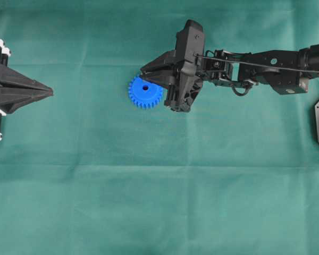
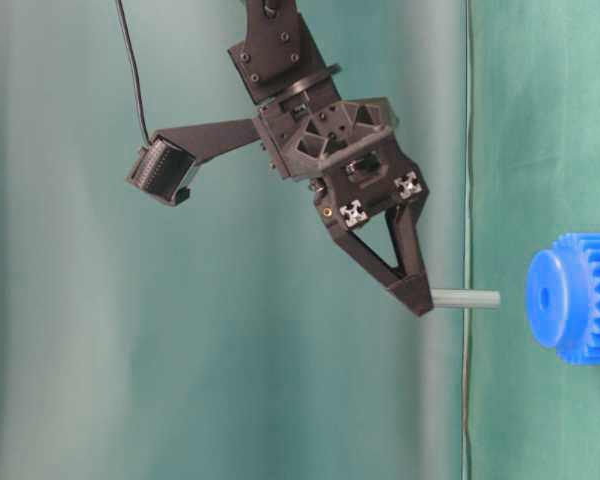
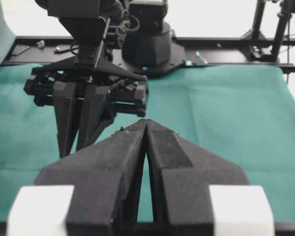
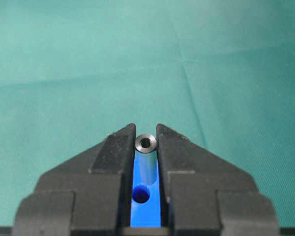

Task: Insert the shaft placed at a random location into the center hole of the medium gear at another random location.
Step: 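Carry the shaft left with the right gripper over the blue gear's hole, then align and lower the shaft into the gear's center hole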

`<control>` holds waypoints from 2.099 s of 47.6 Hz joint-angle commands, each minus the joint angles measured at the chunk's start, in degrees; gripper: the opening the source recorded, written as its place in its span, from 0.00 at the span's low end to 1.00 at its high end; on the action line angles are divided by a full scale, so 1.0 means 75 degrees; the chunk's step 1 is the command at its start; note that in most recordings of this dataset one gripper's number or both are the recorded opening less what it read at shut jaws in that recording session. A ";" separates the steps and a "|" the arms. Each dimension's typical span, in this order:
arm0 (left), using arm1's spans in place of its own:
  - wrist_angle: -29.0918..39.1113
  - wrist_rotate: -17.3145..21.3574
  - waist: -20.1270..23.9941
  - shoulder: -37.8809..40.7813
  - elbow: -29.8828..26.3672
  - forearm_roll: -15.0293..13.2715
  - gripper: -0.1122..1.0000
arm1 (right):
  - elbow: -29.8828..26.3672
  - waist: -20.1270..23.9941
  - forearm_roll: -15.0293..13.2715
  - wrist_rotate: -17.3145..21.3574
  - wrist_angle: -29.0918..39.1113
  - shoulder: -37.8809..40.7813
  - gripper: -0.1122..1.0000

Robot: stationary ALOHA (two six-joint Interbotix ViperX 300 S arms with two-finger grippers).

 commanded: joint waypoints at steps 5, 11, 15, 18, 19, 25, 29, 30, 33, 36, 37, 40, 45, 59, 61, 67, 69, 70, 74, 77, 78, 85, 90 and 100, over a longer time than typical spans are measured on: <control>-0.0035 0.0000 -0.0012 0.0059 -0.0176 0.0012 0.10 | -0.0187 0.0012 0.0023 0.0047 -0.0035 0.0070 0.22; -0.0047 0.0000 0.0000 0.0059 -0.0176 0.0012 0.10 | -0.0223 0.0012 0.0035 0.0070 -0.0117 0.0270 0.22; -0.0047 0.0000 -0.0012 0.0070 -0.0187 0.0012 0.10 | -0.0234 0.0012 0.0047 0.0070 -0.0117 0.0363 0.22; -0.0047 0.0000 -0.0012 0.0059 -0.0176 0.0012 0.10 | -0.0234 0.0012 0.0047 0.0070 -0.0117 0.0410 0.22; -0.0047 0.0000 -0.0012 0.0059 -0.0176 0.0012 0.10 | -0.0234 0.0012 0.0047 0.0070 -0.0129 0.0422 0.22; -0.0047 0.0000 -0.0012 0.0059 -0.0187 0.0012 0.10 | -0.0223 0.0012 0.0047 0.0070 -0.0141 0.0434 0.22; -0.0059 0.0000 -0.0012 0.0059 -0.0187 0.0012 0.10 | -0.0223 0.0012 0.0047 0.0070 -0.0141 0.0434 0.22; -0.0059 0.0000 0.0000 0.0059 -0.0187 0.0012 0.10 | -0.0234 0.0012 0.0047 0.0070 -0.0152 0.0422 0.22; -0.0059 0.0000 0.0000 0.0059 -0.0187 0.0012 0.10 | -0.0234 0.0012 0.0047 0.0070 -0.0152 0.0422 0.22; -0.0059 0.0000 0.0000 0.0059 -0.0187 0.0012 0.10 | -0.0234 0.0012 0.0047 0.0070 -0.0152 0.0387 0.22; -0.0059 0.0000 0.0000 0.0059 -0.0187 0.0012 0.10 | -0.0234 0.0012 0.0047 0.0070 -0.0152 0.0375 0.22; -0.0059 0.0000 -0.0012 0.0059 -0.0187 0.0012 0.10 | -0.0223 0.0012 0.0047 0.0047 -0.0141 0.0293 0.22; -0.0059 0.0000 0.0000 0.0059 -0.0187 0.0012 0.10 | -0.0211 0.0012 0.0047 0.0035 -0.0117 0.0082 0.22; -0.0059 0.0000 0.0000 0.0059 -0.0176 0.0012 0.10 | -0.0164 0.0012 0.0035 0.0023 -0.0094 -0.0270 0.22; -0.0047 0.0000 -0.0012 0.0059 -0.0187 0.0012 0.10 | -0.0164 0.0012 0.0035 0.0035 -0.0094 -0.0270 0.22; -0.0035 0.0000 0.0000 0.0070 -0.0176 0.0012 0.10 | -0.0164 0.0047 0.0047 0.0047 -0.0082 -0.0234 0.22; -0.0047 0.0000 -0.0012 0.0059 -0.0176 0.0012 0.10 | -0.0152 0.0059 0.0047 0.0047 -0.0082 -0.0199 0.22; -0.0035 0.0000 -0.0012 0.0059 -0.0187 0.0012 0.10 | -0.0164 0.0070 0.0047 0.0047 -0.0082 -0.0176 0.22; -0.0047 0.0000 -0.0012 0.0059 -0.0176 0.0012 0.10 | -0.0164 0.0070 0.0059 0.0059 -0.0105 -0.0070 0.22; -0.0047 0.0000 -0.0012 0.0059 -0.0187 0.0012 0.10 | -0.0152 0.0082 0.0047 0.0070 -0.0117 0.0023 0.22; -0.0047 0.0000 0.0000 0.0059 -0.0187 0.0012 0.10 | -0.0152 0.0082 0.0059 0.0070 -0.0129 0.0059 0.22; -0.0047 0.0000 0.0000 0.0059 -0.0176 0.0012 0.10 | -0.0152 0.0082 0.0082 0.0070 -0.0246 0.0305 0.22; -0.0059 0.0000 0.0000 0.0059 -0.0187 0.0012 0.10 | -0.0152 0.0082 0.0141 0.0070 -0.0293 0.0422 0.22; -0.0059 0.0000 0.0000 0.0059 -0.0187 0.0012 0.10 | -0.0152 0.0082 0.0152 0.0070 -0.0305 0.0598 0.22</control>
